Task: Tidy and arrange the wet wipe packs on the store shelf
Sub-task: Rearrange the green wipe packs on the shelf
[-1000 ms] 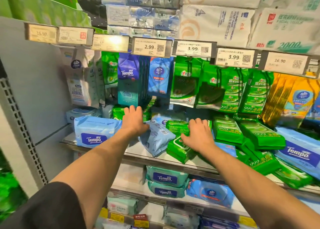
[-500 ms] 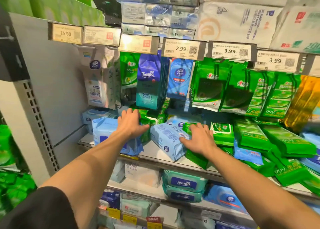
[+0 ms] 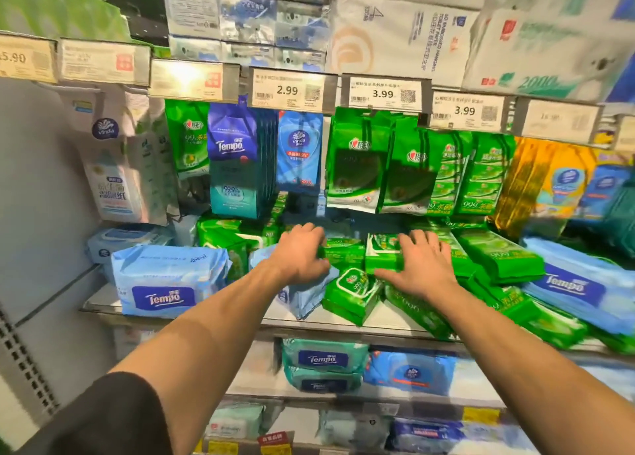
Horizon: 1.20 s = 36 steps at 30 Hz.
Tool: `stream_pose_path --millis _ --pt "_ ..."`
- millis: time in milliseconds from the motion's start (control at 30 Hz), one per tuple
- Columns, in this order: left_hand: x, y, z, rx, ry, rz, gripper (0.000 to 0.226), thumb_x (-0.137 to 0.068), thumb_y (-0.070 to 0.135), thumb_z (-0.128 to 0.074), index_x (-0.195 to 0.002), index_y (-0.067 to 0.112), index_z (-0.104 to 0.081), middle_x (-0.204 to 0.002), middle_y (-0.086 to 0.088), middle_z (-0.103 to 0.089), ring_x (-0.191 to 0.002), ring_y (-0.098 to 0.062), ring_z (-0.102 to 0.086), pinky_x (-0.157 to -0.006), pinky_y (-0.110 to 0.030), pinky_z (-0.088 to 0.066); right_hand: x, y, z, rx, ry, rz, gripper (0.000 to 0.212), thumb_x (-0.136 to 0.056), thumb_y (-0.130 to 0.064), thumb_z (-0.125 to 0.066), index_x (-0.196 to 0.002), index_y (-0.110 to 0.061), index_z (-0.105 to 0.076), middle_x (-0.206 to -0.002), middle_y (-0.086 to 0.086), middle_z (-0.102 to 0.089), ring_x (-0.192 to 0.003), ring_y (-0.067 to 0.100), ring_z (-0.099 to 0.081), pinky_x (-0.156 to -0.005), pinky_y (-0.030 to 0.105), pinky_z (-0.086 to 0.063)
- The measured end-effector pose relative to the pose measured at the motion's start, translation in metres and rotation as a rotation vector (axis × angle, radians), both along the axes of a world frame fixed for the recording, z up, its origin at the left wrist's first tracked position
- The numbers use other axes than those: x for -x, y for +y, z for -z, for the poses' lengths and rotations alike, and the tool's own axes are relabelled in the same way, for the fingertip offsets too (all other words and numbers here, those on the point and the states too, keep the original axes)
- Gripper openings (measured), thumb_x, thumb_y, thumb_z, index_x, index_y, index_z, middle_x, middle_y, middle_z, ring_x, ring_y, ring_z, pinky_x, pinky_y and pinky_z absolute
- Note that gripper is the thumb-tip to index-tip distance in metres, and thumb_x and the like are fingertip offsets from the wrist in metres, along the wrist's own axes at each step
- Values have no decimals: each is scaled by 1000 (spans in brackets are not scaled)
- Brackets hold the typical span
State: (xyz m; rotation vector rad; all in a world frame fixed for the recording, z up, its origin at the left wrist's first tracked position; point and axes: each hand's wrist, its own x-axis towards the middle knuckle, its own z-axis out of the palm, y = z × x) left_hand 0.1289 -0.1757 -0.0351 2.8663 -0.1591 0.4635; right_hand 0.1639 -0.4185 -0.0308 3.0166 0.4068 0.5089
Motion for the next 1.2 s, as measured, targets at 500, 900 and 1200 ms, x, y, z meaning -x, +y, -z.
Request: stream_pose_path --millis 500,900,1200 --pt "-40 -142 -14 -49 31 178 46 -74 40 -69 -109 14 -52 -110 -9 -51 -106 -31 -49 -90 -44 -45 -10 -68 -15 -293 208 213 104 -61 -96 -39 -136 -23 -41 -131 18 -55 -127 37 -44 -104 53 -23" --pt "-43 -145 -6 97 43 96 44 -76 42 -70 -107 15 -55 -106 -6 -47 -102 -27 -45 -92 -43 -43 -10 -55 -30 -405 320 303 116 -59 -68 -75 -144 -8 -24 -140 22 -42 -131 38 -38 -105 43 -31" --pt "-35 -147 -5 51 66 104 49 -77 44 -69 -113 17 -52 -110 -5 -46 -105 -25 -43 -94 -42 -43 9 -57 -30 -321 392 302 100 -68 -67 -72 -143 -17 -29 -142 21 -37 -129 39 -36 -97 45 -42"
